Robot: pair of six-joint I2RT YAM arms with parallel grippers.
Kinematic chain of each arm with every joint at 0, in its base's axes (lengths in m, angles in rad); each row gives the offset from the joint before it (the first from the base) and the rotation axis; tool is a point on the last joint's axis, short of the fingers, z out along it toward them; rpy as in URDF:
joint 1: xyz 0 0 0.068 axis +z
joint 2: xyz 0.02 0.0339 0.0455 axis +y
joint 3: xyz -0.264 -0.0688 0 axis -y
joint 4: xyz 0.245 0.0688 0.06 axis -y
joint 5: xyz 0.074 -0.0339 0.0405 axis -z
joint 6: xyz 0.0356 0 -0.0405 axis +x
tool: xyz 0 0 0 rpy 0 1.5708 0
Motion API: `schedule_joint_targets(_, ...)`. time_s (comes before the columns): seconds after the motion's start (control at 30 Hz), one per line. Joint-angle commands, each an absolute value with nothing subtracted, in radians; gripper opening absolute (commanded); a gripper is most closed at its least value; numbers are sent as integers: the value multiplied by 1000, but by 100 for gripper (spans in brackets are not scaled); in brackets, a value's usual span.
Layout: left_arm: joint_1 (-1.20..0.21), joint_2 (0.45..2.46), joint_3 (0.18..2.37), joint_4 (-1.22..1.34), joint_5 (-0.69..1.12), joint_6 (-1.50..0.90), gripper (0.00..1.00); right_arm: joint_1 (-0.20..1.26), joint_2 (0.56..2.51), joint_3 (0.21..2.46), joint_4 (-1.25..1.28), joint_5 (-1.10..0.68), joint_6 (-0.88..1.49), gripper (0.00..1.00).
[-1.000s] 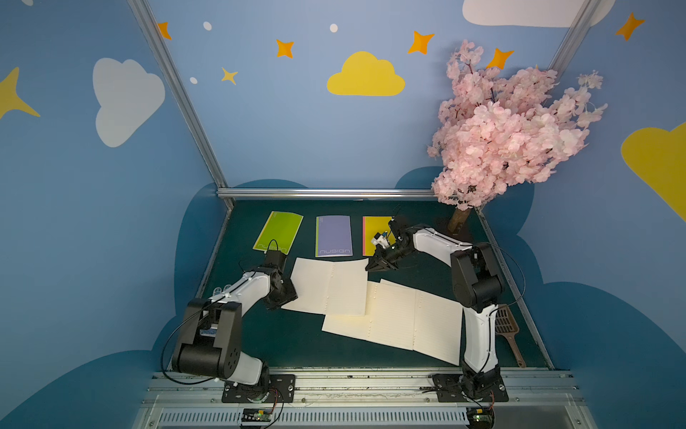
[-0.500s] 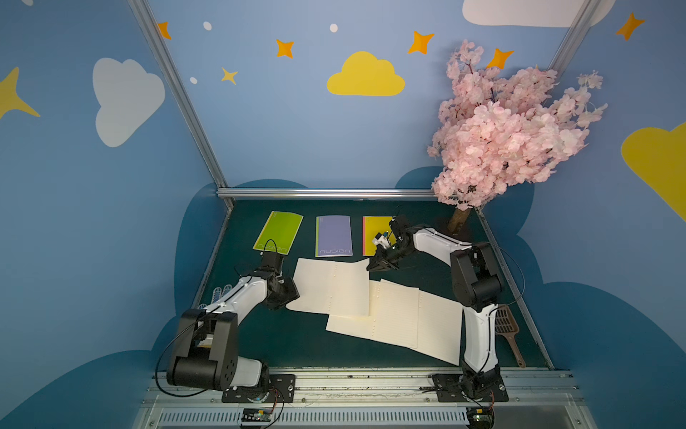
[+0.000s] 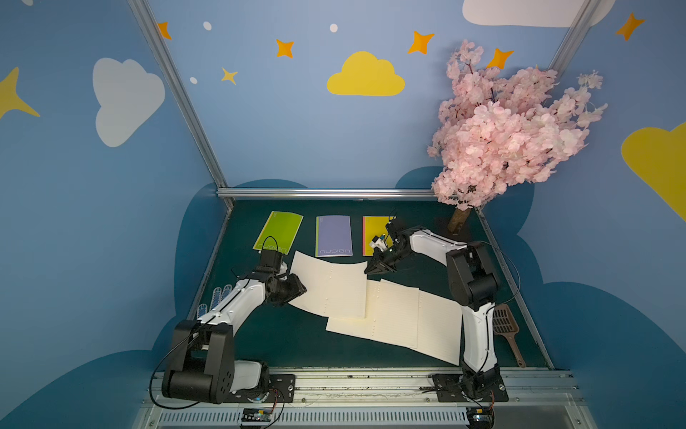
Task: Close the notebook
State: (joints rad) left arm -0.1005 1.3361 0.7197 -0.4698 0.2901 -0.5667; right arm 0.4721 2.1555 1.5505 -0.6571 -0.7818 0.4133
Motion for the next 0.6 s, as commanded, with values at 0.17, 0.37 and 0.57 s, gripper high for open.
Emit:
schedule_joint_targets(0.17, -103, 1246, 738, -445, 351, -568, 51, 481, 2166, 1548, -654, -801, 404, 0)
schedule_joint_targets(0.37, -105, 1210, 738, -429, 387, -572, 51, 482, 2164, 1538, -639, -800, 412, 0)
schedule_joint_targets(0.57, -120, 1186, 734, -403, 417, -577, 51, 482, 2163, 1531, -620, -802, 425, 2)
